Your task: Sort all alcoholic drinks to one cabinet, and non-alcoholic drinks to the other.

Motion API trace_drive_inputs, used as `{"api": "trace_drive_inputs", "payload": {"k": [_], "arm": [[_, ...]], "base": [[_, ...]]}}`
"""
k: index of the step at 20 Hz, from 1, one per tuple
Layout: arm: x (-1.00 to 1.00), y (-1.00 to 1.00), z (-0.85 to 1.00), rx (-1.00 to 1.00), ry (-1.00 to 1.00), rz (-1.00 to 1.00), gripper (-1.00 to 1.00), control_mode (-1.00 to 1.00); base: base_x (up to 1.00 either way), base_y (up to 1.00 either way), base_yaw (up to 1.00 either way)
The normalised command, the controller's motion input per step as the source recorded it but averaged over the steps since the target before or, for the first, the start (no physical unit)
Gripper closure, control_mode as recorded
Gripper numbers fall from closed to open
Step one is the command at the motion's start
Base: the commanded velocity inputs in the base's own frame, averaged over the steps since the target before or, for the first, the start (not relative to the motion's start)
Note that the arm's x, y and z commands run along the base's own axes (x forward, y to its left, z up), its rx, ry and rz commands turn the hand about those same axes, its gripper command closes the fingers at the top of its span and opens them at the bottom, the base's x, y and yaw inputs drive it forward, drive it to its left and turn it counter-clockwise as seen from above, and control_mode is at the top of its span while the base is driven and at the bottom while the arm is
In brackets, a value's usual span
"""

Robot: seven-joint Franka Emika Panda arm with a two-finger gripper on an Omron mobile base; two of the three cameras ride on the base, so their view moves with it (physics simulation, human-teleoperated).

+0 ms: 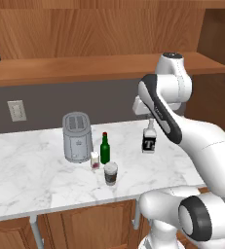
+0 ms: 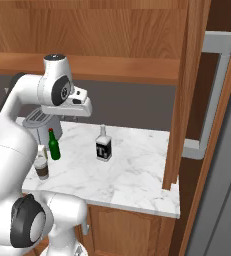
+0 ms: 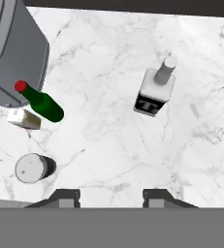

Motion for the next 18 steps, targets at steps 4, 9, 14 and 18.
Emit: {"api": "trace_drive_inputs", "payload": {"k": [4,9,14,18], "arm": [[-0.17,0.03,0.0,0.0,0.0,0.0,-1.0,-1.0],[-0.22,0.23,-0.06,-0.04,0.0,-0.01,-1.0,-1.0],[-0.19,0.32,-0.04,-0.01,0.0,-0.09,-1.0,-1.0],[-0.1,0.5,-0.03,-0.03,0.0,-0.12,-1.0,-1.0]], "base": [[0.0,0.0,0.0],[0.0,0.0,0.0],[0.0,0.0,0.0],[0.0,0.0,0.0]]}}
